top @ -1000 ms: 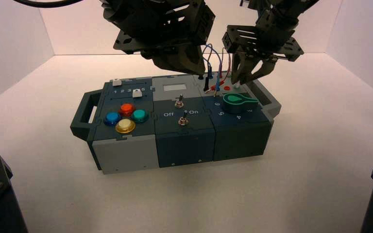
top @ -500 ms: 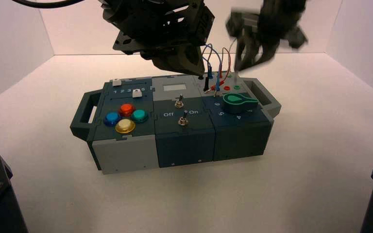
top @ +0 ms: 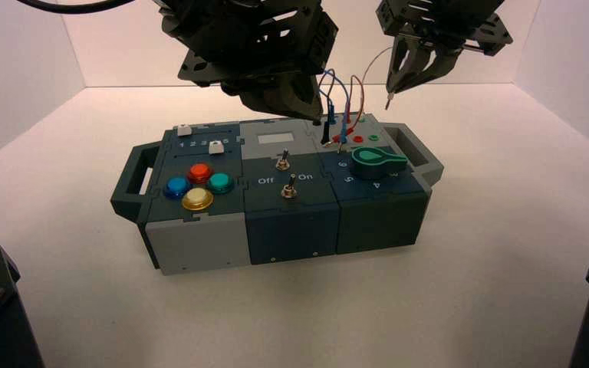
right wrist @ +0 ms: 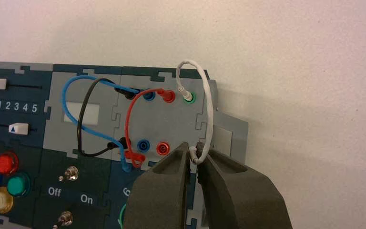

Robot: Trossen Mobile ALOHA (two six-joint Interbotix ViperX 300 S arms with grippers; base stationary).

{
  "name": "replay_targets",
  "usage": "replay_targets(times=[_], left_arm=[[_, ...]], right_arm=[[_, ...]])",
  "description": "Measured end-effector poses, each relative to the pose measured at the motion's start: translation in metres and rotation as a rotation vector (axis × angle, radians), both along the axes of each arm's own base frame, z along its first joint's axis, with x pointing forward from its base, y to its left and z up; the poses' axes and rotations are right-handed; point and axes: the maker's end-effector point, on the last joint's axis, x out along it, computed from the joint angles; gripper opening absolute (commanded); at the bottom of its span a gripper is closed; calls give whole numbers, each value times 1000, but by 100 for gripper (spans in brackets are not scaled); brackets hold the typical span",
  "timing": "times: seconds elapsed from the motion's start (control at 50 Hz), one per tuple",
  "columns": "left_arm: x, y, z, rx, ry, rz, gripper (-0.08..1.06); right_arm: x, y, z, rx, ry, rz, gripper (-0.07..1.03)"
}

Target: Pull the white wire.

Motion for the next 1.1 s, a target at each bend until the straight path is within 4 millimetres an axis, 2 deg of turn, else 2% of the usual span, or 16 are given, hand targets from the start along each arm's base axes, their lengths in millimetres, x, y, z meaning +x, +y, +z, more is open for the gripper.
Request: replay_targets(times=[0.26, 0.46, 0.58, 0.66, 0.72, 0.78, 0.92, 1.04, 1.1], left_arm=[[0, 0, 0, -1, 1, 1, -3], [1, -1, 1, -8, -4, 2, -3], [1, 0, -1, -4, -2, 3, -3], [0, 1, -3, 1, -2, 1, -3], [0, 2, -4, 4, 0, 3, -3], [0, 2, -5, 6, 2, 3, -3], [1, 3, -6, 10, -1, 2, -3], [2, 4, -6, 12, -5, 2, -3], [2, 4, -7, 16, -5, 1, -3]], right_arm=[[0, 2, 4, 6, -12, 5, -2], [7, 16, 15, 33, -58, 23, -2], [9, 25, 14, 34, -54, 41, -1], [8, 34, 11, 34, -44, 61, 11], [7, 38, 10, 34, -40, 72, 29], [6, 41, 8, 34, -35, 78, 40], [6, 41, 9, 36, -38, 80, 45], [6, 42, 13, 37, -51, 85, 59], [7, 42, 16, 42, -61, 85, 60]])
